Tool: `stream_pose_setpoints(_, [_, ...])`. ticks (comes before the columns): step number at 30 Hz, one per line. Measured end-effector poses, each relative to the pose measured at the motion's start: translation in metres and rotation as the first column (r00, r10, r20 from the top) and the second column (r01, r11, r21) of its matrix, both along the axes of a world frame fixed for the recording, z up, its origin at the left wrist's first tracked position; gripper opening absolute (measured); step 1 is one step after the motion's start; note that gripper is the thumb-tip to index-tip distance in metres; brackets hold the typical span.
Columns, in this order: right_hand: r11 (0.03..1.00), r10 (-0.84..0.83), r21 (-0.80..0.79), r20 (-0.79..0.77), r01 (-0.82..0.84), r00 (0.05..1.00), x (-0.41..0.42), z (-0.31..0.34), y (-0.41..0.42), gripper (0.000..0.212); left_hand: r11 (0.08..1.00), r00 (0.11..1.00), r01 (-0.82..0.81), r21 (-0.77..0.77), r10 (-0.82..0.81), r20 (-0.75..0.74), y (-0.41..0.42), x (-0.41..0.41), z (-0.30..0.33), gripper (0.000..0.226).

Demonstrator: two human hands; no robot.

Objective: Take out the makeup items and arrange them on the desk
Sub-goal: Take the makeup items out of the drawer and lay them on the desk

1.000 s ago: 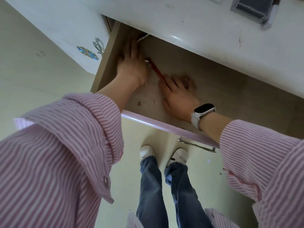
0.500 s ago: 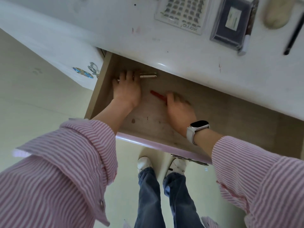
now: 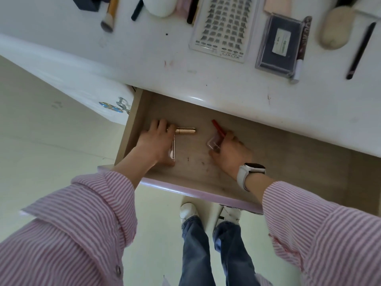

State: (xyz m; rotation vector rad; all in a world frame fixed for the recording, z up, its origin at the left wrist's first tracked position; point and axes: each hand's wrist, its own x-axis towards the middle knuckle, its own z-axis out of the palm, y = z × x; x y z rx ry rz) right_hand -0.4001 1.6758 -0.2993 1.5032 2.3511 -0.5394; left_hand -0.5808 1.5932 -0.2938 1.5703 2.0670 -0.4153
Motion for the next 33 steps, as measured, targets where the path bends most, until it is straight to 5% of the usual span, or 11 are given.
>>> stream_pose_setpoints(7, [0.991,0.129,-0.026,0.0,-0.129,0.992,0.011,0.006,-0.005,0.046,1.0,0.999,-0.006,0.023,0.004,0.052,-0.005,0.003,-0.008,0.071])
stream_pose_setpoints(15, [0.966,0.227,-0.068,-0.23,-0.248,0.946,0.037,0.047,-0.006,0.055,0.98,0.974,-0.157,0.123,0.133,0.182,-0.008,0.012,0.026,0.075])
stream_pose_setpoints(25, [0.988,-0.045,-0.147,-0.51,-0.035,0.859,0.107,0.136,0.014,0.069,0.92,0.907,-0.286,0.267,0.17,0.384,0.004,0.087,0.127,0.077])
stream_pose_setpoints(33, [0.938,-0.343,-0.124,-0.472,0.324,0.812,0.201,0.166,0.107,0.069,0.879,0.899,-0.3,0.371,0.129,0.419,0.111,0.188,0.172,0.08])
